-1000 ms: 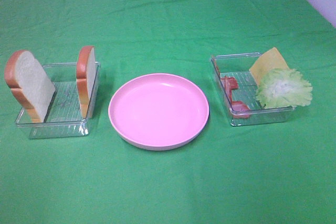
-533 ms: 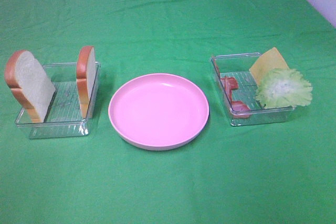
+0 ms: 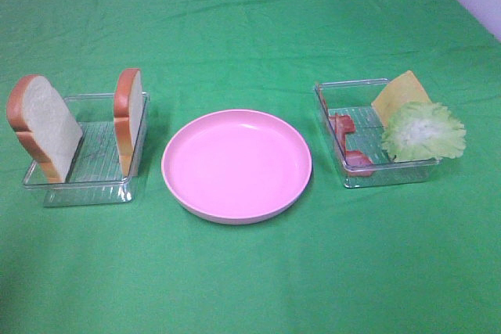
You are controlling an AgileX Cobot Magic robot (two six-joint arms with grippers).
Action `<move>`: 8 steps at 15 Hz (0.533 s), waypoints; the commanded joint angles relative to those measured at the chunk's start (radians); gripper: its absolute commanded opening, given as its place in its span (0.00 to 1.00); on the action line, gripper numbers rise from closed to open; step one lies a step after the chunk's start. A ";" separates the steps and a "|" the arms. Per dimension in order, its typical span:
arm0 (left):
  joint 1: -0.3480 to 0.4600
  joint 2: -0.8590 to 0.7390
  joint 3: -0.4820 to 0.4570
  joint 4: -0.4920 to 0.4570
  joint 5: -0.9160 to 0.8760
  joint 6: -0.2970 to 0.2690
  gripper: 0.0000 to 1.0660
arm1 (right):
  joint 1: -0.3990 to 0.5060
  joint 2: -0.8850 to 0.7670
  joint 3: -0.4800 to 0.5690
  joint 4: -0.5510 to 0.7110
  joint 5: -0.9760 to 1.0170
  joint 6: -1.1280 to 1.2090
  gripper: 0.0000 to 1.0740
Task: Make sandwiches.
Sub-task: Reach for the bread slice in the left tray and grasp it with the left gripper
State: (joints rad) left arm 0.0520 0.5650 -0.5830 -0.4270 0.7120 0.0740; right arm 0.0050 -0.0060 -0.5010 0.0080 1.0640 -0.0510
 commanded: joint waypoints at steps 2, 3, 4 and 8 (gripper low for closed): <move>0.003 0.312 -0.165 -0.049 0.041 0.034 0.60 | -0.006 -0.014 0.001 -0.008 -0.007 0.003 0.73; 0.003 0.415 -0.245 -0.070 0.083 0.030 0.60 | -0.006 -0.014 0.001 -0.008 -0.007 0.003 0.73; 0.003 0.504 -0.323 -0.080 0.124 0.030 0.60 | -0.006 -0.014 0.001 -0.008 -0.007 0.003 0.73; 0.001 0.830 -0.653 -0.085 0.320 0.005 0.60 | -0.006 -0.014 0.001 -0.008 -0.007 0.003 0.73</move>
State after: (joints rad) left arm 0.0520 1.3780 -1.2170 -0.5020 1.0100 0.0870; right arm 0.0050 -0.0060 -0.5010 0.0080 1.0640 -0.0510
